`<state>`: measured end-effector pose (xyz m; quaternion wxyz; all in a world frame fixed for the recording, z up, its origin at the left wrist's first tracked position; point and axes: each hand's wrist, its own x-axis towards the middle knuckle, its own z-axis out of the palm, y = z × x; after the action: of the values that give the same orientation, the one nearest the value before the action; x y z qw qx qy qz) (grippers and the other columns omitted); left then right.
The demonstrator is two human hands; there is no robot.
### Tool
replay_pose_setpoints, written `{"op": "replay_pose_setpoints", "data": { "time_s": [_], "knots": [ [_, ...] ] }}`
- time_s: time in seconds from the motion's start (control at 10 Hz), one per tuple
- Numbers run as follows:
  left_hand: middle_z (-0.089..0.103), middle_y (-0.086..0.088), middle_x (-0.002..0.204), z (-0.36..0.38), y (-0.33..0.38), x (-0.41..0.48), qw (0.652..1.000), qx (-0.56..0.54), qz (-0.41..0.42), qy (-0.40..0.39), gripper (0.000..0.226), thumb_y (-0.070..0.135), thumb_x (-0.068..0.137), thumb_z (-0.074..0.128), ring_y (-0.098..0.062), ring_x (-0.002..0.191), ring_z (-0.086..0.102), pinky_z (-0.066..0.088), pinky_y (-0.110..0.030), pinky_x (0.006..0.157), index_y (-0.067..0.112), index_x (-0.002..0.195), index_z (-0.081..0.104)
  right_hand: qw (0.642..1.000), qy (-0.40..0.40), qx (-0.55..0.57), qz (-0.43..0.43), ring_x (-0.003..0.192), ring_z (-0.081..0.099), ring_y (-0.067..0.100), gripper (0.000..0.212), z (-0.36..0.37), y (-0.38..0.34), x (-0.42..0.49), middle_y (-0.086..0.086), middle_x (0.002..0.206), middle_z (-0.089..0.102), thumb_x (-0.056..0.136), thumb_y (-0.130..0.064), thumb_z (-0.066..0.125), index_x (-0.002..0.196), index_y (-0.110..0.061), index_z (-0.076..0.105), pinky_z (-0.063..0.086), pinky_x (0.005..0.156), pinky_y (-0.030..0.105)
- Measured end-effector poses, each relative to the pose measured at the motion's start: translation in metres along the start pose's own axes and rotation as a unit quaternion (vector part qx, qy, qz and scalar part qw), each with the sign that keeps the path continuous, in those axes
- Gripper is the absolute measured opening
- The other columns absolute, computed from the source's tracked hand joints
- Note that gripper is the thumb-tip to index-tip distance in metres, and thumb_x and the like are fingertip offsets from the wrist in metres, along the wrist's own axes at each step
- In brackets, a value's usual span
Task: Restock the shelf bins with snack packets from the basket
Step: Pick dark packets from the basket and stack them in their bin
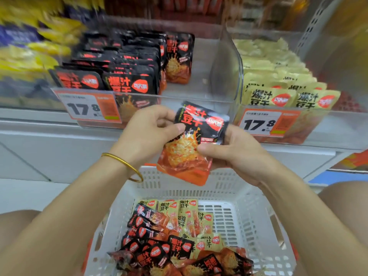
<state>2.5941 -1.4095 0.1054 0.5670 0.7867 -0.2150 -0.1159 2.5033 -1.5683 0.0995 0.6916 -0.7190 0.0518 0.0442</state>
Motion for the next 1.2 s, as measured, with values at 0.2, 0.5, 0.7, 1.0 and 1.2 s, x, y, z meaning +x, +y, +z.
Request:
{"op": "replay_pose_setpoints", "data": {
  "time_s": [0.2,0.5,0.7,1.0,1.2],
  "knots": [
    [0.064,-0.001,0.102,-0.046,0.035,0.044,0.908,0.279,0.225,0.219,0.028,0.027,0.089,0.048,-0.018,0.097,0.058,0.044,-0.030,0.088,0.013,0.108,0.063,0.932,0.221,-0.213,-0.193,0.087,0.067,0.022,0.022,-0.002,-0.113,0.066,0.008,0.096,0.069,0.077,-0.005,0.069,0.098,-0.010,0.064,0.058,0.074,0.042],
    [0.061,-0.009,0.125,-0.046,-0.003,0.061,0.804,0.506,0.244,0.195,0.048,0.040,0.093,0.032,-0.025,0.121,0.054,0.027,-0.052,0.107,0.013,0.118,0.063,0.893,0.275,-0.353,0.044,0.084,0.059,0.014,0.014,-0.035,-0.081,0.238,0.000,0.108,0.059,0.083,-0.008,0.066,0.085,-0.019,0.057,0.052,0.072,0.023],
    [0.061,-0.009,0.125,-0.051,-0.007,0.064,0.797,0.510,0.255,0.197,0.048,0.039,0.093,0.033,-0.025,0.120,0.055,0.031,-0.049,0.105,0.012,0.118,0.063,0.851,0.338,-0.399,0.044,0.104,0.057,0.022,0.027,-0.045,-0.060,0.271,0.009,0.121,0.060,0.091,-0.015,0.056,0.118,-0.011,0.058,0.038,0.076,0.027],
    [0.060,-0.010,0.127,-0.050,-0.007,0.065,0.794,0.511,0.258,0.207,0.048,0.039,0.094,0.032,-0.027,0.122,0.053,0.029,-0.049,0.105,0.012,0.119,0.062,0.822,0.402,-0.396,0.076,0.116,0.054,0.031,0.030,-0.047,-0.045,0.281,0.018,0.125,0.055,0.092,-0.010,0.055,0.121,-0.003,0.047,0.043,0.089,0.033],
    [0.060,-0.009,0.127,-0.050,-0.009,0.067,0.794,0.509,0.257,0.210,0.047,0.039,0.093,0.032,-0.026,0.121,0.054,0.029,-0.049,0.105,0.013,0.118,0.063,0.787,0.355,-0.492,0.109,0.122,0.051,0.031,0.034,-0.038,-0.049,0.285,0.017,0.131,0.052,0.095,-0.006,0.051,0.127,-0.001,0.042,0.042,0.093,0.033]
  ]
}}
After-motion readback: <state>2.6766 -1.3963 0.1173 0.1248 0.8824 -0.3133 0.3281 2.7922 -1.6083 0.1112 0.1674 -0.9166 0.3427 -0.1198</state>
